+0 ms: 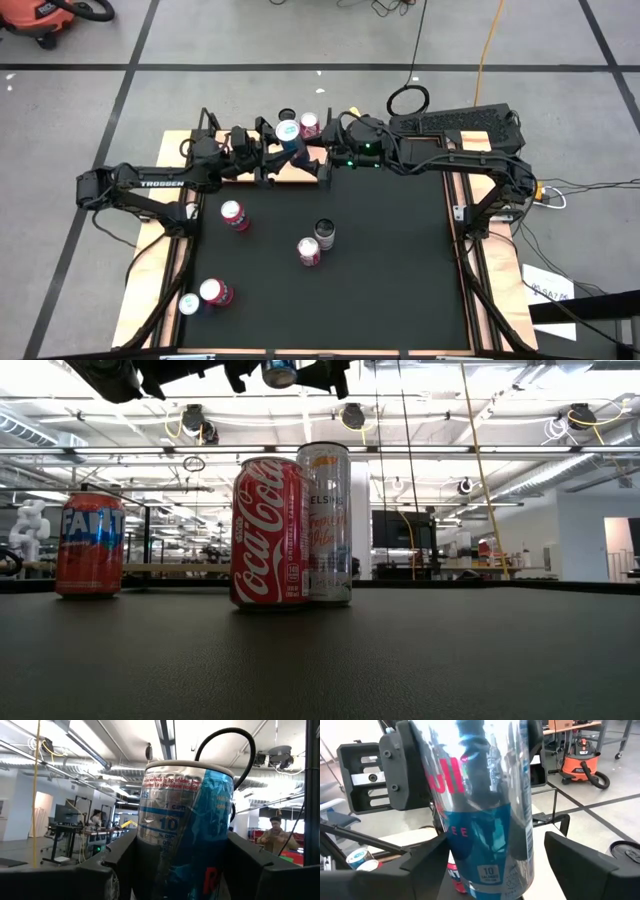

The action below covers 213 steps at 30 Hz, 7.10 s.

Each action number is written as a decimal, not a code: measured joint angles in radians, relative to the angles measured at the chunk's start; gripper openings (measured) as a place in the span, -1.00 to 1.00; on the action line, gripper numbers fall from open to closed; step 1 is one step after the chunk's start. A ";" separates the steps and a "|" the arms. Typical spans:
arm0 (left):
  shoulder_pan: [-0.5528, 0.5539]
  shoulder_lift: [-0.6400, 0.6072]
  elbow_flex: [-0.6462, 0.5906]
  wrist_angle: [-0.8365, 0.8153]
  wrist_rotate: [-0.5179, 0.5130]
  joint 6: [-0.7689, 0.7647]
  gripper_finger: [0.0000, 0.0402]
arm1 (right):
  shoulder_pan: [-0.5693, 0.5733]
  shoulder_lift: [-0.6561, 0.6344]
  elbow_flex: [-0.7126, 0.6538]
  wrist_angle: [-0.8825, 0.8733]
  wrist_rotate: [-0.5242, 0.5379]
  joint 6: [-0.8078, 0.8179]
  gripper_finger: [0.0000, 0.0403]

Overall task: Place canned beverage on shelf
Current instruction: Put the right blue soda can on the shelf, then put the top red soda can on the shelf

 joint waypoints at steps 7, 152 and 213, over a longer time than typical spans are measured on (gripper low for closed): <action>0.001 0.000 0.032 -0.014 0.060 0.004 0.13 | 0.000 -0.002 0.001 0.001 -0.006 0.009 0.47; 0.508 -0.159 -0.095 -0.628 -0.098 0.210 0.01 | -0.008 -0.146 0.001 -0.238 0.277 0.046 0.58; 0.649 0.033 -0.102 -0.469 0.018 0.271 0.46 | -0.074 -0.151 0.000 -0.284 0.266 0.038 0.58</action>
